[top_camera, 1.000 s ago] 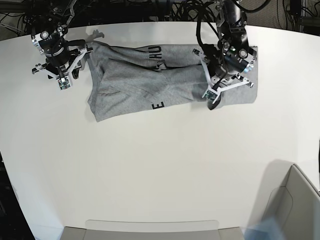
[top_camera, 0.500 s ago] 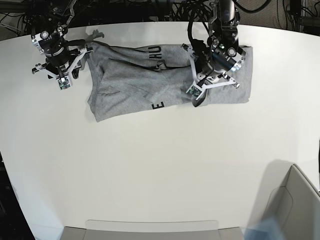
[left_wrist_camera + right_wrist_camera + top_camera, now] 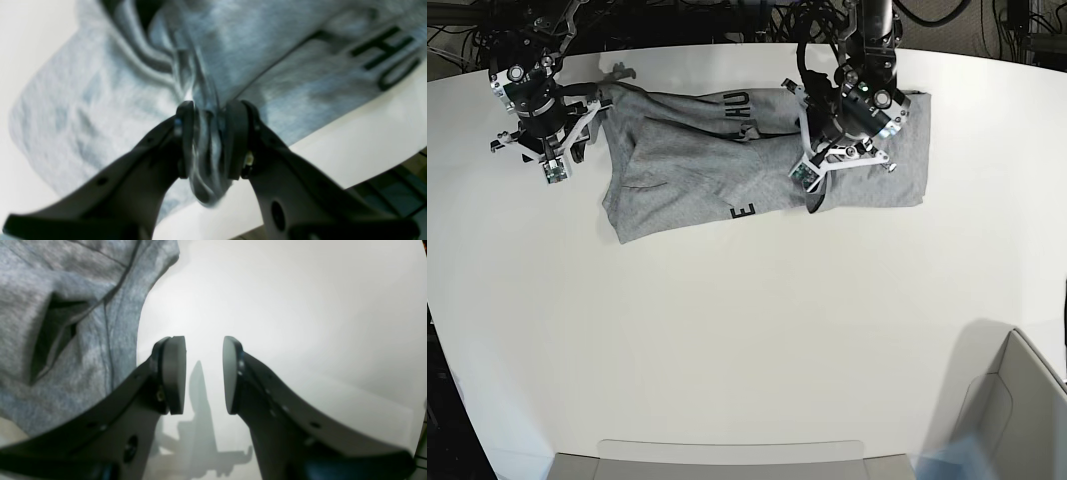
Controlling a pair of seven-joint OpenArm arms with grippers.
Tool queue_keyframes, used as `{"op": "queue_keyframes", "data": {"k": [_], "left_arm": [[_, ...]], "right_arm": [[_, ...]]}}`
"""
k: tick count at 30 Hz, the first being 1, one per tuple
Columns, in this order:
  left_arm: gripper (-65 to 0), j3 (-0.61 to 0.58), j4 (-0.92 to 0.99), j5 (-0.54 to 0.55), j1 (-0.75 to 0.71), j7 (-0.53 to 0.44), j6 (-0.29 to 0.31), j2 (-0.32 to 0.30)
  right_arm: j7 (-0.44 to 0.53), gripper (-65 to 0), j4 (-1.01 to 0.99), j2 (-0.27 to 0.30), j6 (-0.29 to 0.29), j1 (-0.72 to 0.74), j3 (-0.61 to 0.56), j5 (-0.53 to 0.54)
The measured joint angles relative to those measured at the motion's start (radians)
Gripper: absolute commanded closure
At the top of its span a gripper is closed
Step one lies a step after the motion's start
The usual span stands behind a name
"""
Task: Fold the T-shirt properly
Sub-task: 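Regrasp the strip end with the right gripper near the sleeve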
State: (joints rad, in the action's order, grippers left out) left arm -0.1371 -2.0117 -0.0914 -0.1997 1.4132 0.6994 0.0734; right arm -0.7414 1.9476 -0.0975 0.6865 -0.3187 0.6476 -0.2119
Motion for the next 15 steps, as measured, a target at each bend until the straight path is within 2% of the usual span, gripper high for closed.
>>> {"op": "queue_keyframes", "data": {"k": [2, 8, 12, 15], "left_arm": [[-15.8, -0.031, 0.0, 0.008, 0.006, -0.007, 0.0, 0.0], [-5.1, -0.034, -0.008, 0.004, 0.008, -0.004, 0.0, 0.019], [-4.3, -0.031, -0.009, 0.013, 0.017, -0.01, 0.0, 0.04], [-4.3, -0.031, -0.008, 0.005, 0.015, -0.005, 0.0, 0.038]], "right_arm": [[0.0, -19.2, 0.0, 0.0, 0.0, 0.0, 0.0, 0.0], [0.0, -19.2, 0.0, 0.0, 0.0, 0.028, 0.003, 0.004], [-0.011, -19.1, 0.0, -0.008, 0.0, 0.06, 0.004, 0.002], [-0.011, -19.3, 0.008, -0.047, 0.0, 0.084, 0.003, 0.003]]}}
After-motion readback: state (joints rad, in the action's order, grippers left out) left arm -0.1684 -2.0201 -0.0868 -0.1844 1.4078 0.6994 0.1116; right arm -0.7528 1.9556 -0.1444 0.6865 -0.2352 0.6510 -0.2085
